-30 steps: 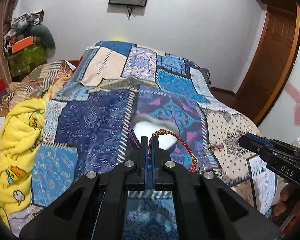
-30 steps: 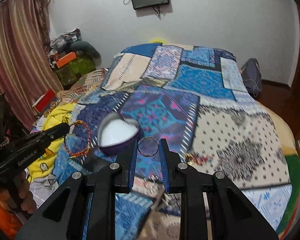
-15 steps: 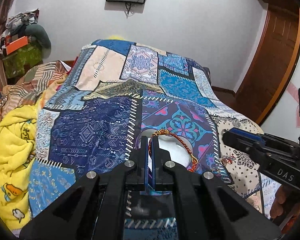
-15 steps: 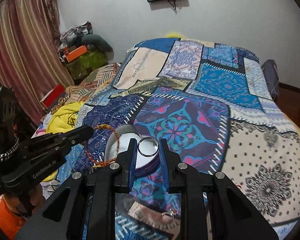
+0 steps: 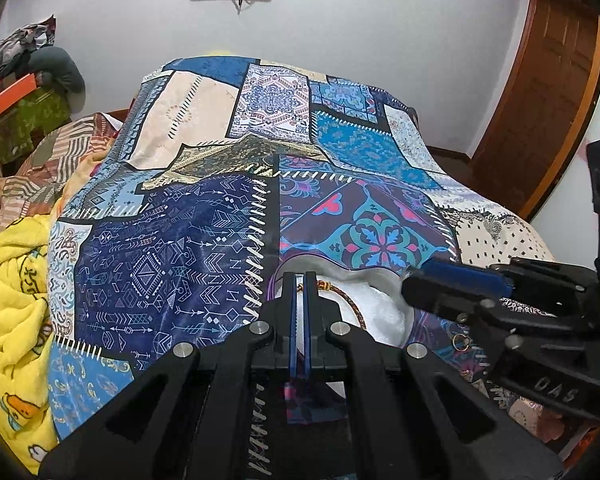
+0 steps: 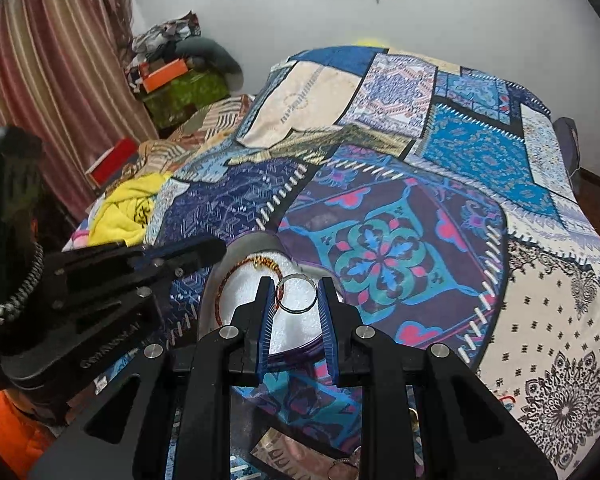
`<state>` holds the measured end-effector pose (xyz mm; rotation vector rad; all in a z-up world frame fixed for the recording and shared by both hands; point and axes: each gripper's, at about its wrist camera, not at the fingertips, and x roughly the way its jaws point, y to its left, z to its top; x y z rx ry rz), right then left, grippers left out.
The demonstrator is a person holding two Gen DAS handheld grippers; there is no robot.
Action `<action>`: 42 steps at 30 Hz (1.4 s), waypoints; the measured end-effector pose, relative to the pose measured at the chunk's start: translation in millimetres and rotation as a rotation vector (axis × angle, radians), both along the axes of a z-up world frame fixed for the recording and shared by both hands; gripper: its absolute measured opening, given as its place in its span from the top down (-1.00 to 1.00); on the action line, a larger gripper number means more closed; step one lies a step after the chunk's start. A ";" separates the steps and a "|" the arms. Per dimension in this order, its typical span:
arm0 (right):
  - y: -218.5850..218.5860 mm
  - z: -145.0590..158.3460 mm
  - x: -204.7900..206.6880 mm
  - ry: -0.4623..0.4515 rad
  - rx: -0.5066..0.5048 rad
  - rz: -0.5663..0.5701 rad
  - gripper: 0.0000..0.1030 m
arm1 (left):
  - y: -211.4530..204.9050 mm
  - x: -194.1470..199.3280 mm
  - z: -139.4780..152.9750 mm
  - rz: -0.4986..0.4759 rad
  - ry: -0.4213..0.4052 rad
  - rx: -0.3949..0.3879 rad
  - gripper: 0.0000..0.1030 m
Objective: Organize jewelry
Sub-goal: 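Carry the bracelet into the purple heart tin with the left tool while the right tool drops the ring there, then grasp a silver stone ring from the quilt with the left tool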
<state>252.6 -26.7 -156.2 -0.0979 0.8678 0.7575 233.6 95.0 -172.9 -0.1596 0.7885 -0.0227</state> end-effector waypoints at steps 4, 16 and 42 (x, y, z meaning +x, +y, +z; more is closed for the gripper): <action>2.1 -8.4 1.5 0.011 -0.029 0.003 0.61 | -1.7 -4.0 3.3 0.004 -0.017 0.031 0.98; 6.4 -10.9 0.1 0.016 -0.080 0.012 0.54 | 4.4 -11.9 1.4 0.030 0.011 0.041 0.80; -86.6 46.0 -30.7 -0.119 -0.060 -0.181 0.23 | -43.3 -51.0 50.9 -0.007 -0.054 0.103 0.09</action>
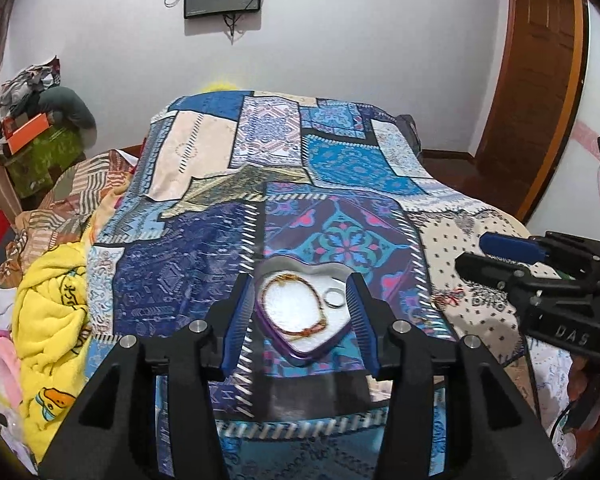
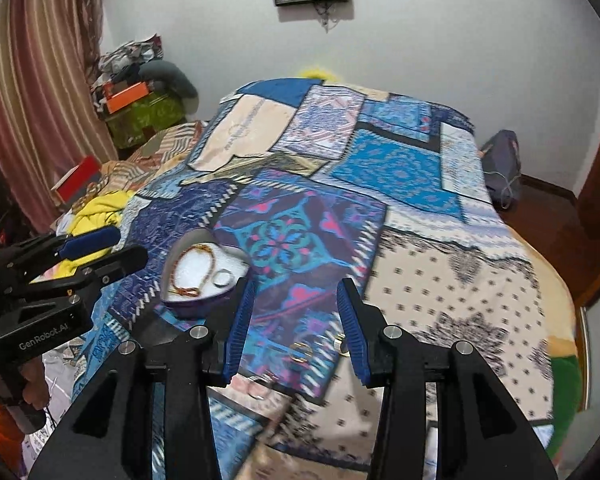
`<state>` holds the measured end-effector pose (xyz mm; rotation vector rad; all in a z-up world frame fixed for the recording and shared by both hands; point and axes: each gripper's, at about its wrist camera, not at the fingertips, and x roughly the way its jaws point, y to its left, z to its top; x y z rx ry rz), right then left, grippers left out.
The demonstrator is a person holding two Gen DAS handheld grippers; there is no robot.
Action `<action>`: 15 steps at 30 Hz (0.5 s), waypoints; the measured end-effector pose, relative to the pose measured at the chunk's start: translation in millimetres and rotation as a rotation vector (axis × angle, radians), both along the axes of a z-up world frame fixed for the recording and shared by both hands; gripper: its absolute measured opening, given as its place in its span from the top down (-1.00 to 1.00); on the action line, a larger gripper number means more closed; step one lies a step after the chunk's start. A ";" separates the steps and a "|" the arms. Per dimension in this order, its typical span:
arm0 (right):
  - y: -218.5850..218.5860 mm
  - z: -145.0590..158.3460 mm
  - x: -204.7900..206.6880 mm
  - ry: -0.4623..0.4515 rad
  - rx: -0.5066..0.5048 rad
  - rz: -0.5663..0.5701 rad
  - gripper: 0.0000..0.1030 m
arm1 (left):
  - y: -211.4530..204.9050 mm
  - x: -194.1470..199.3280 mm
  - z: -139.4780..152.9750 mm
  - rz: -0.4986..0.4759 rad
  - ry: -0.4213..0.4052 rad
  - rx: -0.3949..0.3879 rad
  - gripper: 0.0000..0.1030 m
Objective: Organize jewelry
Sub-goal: 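Grasp a silver stone ring from the quilt with the left tool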
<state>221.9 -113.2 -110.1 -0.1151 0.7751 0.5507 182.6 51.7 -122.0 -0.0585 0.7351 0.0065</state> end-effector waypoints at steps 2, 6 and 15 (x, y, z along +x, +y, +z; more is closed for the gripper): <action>-14.2 0.7 -0.4 0.002 0.002 -0.024 0.23 | -7.3 0.6 -1.9 -0.013 0.013 -0.005 0.08; -39.2 -3.6 0.2 0.018 0.001 -0.067 0.23 | -23.8 1.6 -10.6 -0.045 0.044 -0.012 0.08; -75.7 -37.3 4.1 0.108 -0.033 -0.130 0.23 | -65.1 11.3 -49.5 -0.140 0.156 -0.030 0.08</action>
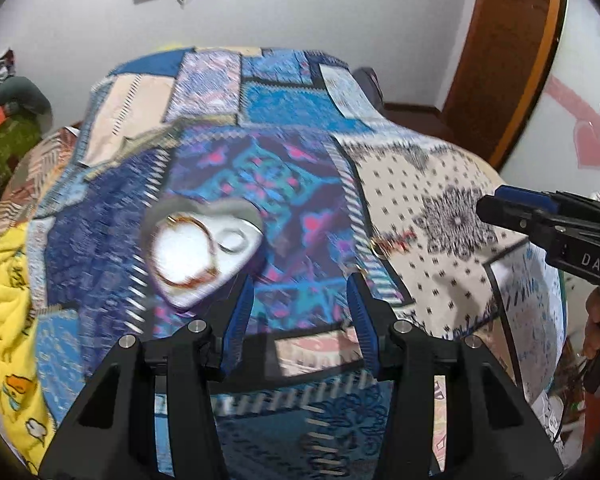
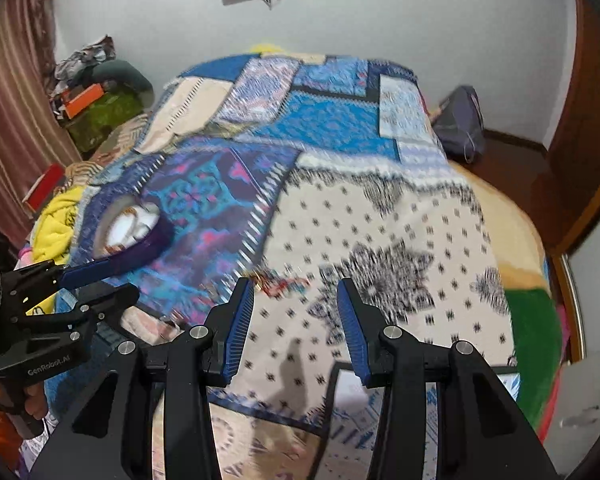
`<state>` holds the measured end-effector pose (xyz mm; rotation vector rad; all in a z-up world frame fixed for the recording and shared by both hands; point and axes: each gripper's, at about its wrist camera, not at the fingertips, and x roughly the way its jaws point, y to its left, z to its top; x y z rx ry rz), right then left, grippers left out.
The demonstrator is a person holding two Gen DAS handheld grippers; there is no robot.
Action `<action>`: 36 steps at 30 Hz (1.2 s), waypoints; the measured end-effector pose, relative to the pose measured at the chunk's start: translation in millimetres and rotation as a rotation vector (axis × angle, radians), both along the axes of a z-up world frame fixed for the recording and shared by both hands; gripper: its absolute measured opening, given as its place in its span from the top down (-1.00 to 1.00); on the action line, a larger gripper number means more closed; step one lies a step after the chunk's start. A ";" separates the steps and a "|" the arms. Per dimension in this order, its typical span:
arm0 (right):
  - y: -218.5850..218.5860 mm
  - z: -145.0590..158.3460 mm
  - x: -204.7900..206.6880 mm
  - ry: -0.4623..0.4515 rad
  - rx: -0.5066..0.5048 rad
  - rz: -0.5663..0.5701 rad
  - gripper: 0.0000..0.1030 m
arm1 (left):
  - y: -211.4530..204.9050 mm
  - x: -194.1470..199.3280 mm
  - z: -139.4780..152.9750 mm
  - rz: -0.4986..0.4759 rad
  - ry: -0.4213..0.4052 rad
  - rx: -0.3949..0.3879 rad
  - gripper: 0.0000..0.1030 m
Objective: Organize jewelry
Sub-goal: 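Grasp a silver stone ring from the quilt with the left tool, then grasp the red-and-blue beaded earrings with the right tool while the left tool holds the ring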
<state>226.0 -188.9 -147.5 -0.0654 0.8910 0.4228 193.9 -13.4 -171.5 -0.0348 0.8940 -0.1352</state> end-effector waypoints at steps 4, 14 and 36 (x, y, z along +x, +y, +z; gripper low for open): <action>-8.0 -18.3 1.8 0.050 -0.006 -0.007 0.23 | -13.4 3.5 -19.5 -0.037 0.054 -0.018 0.08; -1.8 -38.2 17.4 0.088 0.015 0.023 0.23 | -27.7 14.1 -46.0 -0.080 0.117 -0.065 0.30; 17.6 -61.6 41.5 0.113 0.014 0.041 0.72 | -22.8 20.6 -53.2 -0.080 0.092 -0.079 0.74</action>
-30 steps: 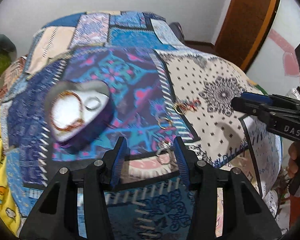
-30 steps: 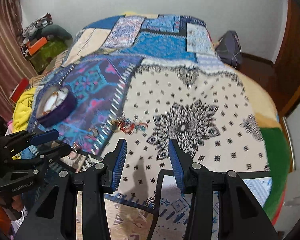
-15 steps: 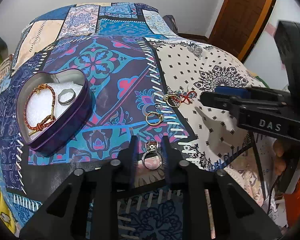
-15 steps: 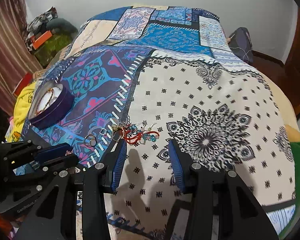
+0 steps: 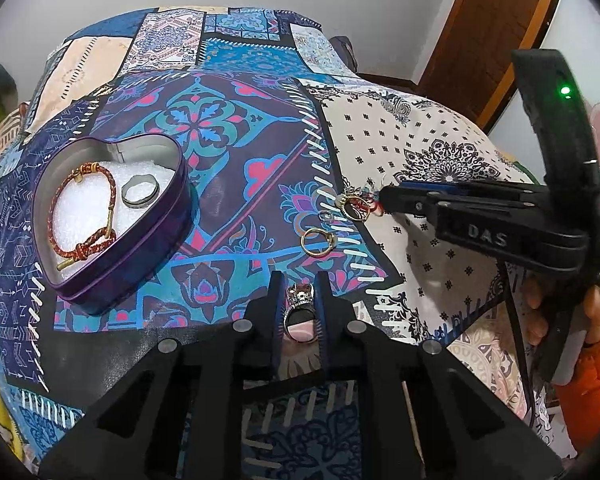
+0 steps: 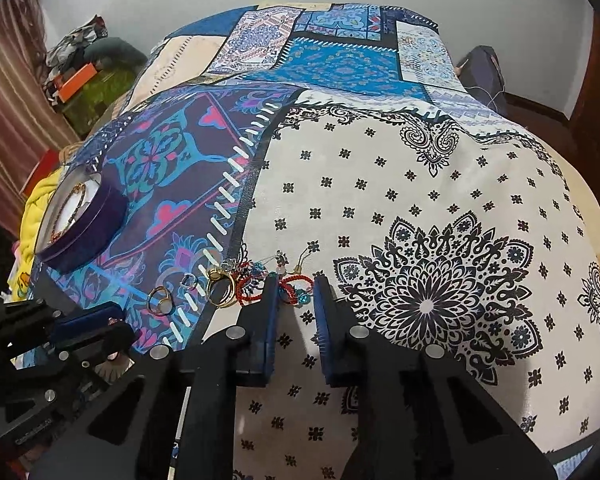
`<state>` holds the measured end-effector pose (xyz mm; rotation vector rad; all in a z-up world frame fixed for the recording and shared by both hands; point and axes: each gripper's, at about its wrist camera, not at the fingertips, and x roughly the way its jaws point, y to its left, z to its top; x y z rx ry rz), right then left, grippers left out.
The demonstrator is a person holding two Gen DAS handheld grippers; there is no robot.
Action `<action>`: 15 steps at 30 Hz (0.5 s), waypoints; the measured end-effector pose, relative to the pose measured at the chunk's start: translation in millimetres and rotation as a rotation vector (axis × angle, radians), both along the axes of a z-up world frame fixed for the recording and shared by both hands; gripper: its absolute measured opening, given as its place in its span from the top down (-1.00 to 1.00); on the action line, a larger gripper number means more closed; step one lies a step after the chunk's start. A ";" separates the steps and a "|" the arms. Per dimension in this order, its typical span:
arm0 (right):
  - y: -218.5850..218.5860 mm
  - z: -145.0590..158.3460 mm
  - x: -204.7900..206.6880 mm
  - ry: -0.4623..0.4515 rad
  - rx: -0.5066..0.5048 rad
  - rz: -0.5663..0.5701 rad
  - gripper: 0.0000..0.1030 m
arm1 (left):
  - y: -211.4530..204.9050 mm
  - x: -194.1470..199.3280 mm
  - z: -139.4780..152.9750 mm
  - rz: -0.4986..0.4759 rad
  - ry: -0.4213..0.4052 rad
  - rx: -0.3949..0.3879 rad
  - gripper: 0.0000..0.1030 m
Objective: Organize jewelry
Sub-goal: 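Grasp the red-and-blue beaded earrings with the right tool while the left tool holds the ring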
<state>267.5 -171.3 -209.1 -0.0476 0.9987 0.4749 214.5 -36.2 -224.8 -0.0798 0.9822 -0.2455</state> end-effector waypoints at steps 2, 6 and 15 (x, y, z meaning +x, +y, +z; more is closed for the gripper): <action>0.6 0.6 -2.6 -0.013 -0.006 -0.002 0.75 | 0.2 -0.4 0.0 0.000 -0.001 -0.001 0.74; -3.9 7.0 -8.2 -0.025 0.007 -0.008 0.97 | 0.4 -0.9 0.9 0.003 -0.002 -0.002 0.75; -6.6 18.4 -25.2 -0.043 -0.028 0.048 0.91 | 8.2 -13.4 7.5 0.031 -0.008 -0.011 0.76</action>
